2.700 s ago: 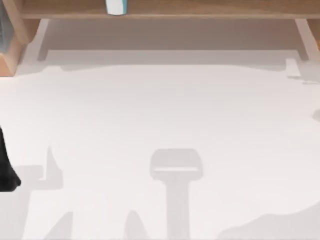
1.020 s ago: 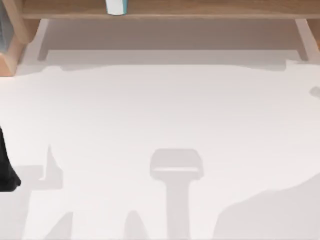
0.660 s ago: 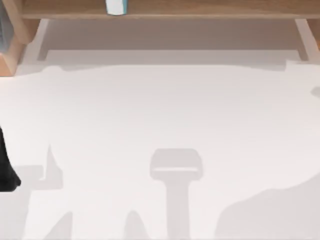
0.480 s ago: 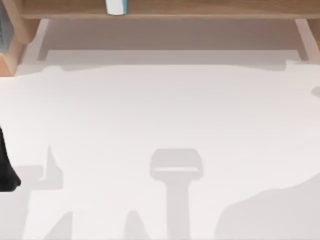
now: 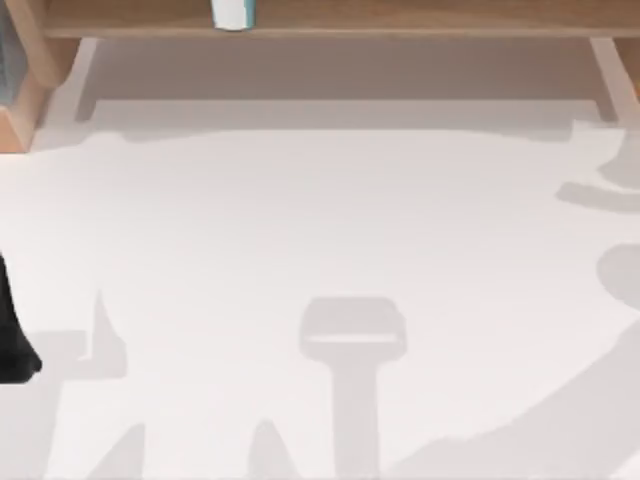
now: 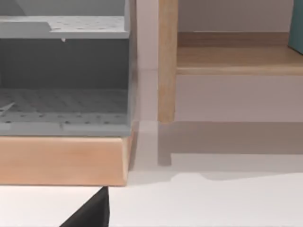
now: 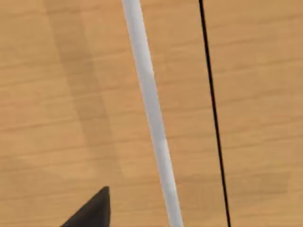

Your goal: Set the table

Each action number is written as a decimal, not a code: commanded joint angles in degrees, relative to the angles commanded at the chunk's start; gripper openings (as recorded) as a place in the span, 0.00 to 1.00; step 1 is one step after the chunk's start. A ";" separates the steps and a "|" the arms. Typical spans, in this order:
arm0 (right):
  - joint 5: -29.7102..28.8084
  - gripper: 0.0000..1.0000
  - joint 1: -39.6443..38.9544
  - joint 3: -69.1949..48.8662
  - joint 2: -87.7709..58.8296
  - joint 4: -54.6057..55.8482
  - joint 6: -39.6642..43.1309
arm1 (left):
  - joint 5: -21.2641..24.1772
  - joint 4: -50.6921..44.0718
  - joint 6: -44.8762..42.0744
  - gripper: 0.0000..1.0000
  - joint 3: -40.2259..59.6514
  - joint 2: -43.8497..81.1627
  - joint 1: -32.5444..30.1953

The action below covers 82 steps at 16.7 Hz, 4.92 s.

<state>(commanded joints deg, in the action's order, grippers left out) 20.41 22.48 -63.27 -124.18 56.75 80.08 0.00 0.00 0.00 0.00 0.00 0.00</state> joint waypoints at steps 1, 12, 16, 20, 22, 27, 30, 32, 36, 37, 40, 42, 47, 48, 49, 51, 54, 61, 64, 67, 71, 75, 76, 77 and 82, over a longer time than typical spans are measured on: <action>-0.66 1.00 -0.81 2.20 4.20 -1.98 -2.71 | 0.00 0.00 0.00 1.00 0.00 0.00 0.00; -12.11 1.00 -12.53 36.36 77.68 -32.57 -46.02 | 0.00 0.00 0.00 1.00 0.00 0.00 0.00; -16.13 1.00 -17.13 49.05 102.39 -43.97 -62.10 | 0.00 0.00 0.00 1.00 0.00 0.00 0.00; -19.09 1.00 -20.79 58.81 118.11 -52.75 -74.44 | 0.00 0.00 0.00 1.00 0.00 0.00 0.00; -20.00 1.00 -21.95 61.87 122.36 -55.50 -78.32 | 0.00 0.00 0.00 1.00 0.00 0.00 0.00; -20.41 1.00 -22.48 63.27 124.18 -56.75 -80.08 | 0.00 0.00 0.00 1.00 0.00 0.00 0.00; -20.41 1.00 -22.48 63.27 124.18 -56.75 -80.08 | 0.00 0.00 0.00 1.00 0.00 0.00 0.00; -20.41 1.00 -22.48 63.27 124.18 -56.75 -80.08 | -0.69 1.04 -0.07 1.00 1.53 1.76 -0.41; -20.41 1.00 -22.48 63.27 124.18 -56.75 -80.08 | -3.93 6.64 -0.23 1.00 9.84 12.59 -3.20; -20.41 1.00 -22.48 63.27 124.18 -56.75 -80.08 | -4.96 8.58 -0.24 1.00 12.72 16.81 -4.28; -20.41 1.00 -22.48 63.27 124.18 -56.75 -80.08 | -8.31 15.25 -0.22 1.00 22.61 32.72 -8.14; -20.41 1.00 -22.48 63.27 124.18 -56.75 -80.08 | -10.68 20.12 -0.18 1.00 29.84 45.22 -11.03; -20.41 1.00 -22.48 63.27 124.18 -56.75 -80.08 | -16.64 32.30 -0.17 1.00 47.91 78.04 -18.25; -20.41 1.00 -22.48 63.27 124.18 -56.75 -80.08 | -17.76 34.54 -0.19 1.00 51.24 84.13 -19.55; -20.41 1.00 -22.48 63.27 124.18 -56.75 -80.08 | -18.83 36.67 -0.21 1.00 54.39 89.85 -20.77; -20.41 1.00 -22.48 63.27 124.18 -56.75 -80.08 | -20.78 40.46 -0.28 1.00 60.02 99.83 -22.93; -20.41 1.00 -22.48 63.27 124.18 -56.75 -80.08 | -23.02 44.71 -0.39 1.00 66.34 110.38 -25.31; -20.41 1.00 -22.48 63.27 124.18 -56.75 -80.08 | -24.31 47.09 -0.47 1.00 69.89 115.89 -26.62; -20.41 1.00 -22.48 63.27 124.18 -56.75 -80.08 | -24.00 46.74 -0.44 1.00 70.48 116.21 -26.27; -20.41 1.00 -22.48 63.27 124.18 -56.75 -80.08 | -23.47 45.69 -0.43 1.00 73.55 118.17 -25.82; -20.41 1.00 -22.48 63.27 124.18 -56.75 -80.08 | -23.19 45.09 -0.41 1.00 75.20 119.24 -25.55; -20.41 1.00 -22.48 63.27 124.18 -56.75 -80.08 | -23.19 45.09 -0.41 0.85 75.20 119.24 -25.55; -20.41 1.00 -22.48 63.27 124.18 -56.75 -80.08 | -23.19 45.09 -0.41 0.77 75.20 119.24 -25.55; -20.41 1.00 -22.48 63.27 124.18 -56.75 -80.08 | -23.19 45.09 -0.41 0.70 75.20 119.24 -25.55; -20.41 1.00 -22.48 63.27 124.18 -56.75 -80.08 | -23.19 45.09 -0.41 0.32 75.20 119.24 -25.55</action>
<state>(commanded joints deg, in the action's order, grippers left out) 0.00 0.00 0.00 0.00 0.00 0.00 -23.19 45.09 -0.41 75.20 119.24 -25.55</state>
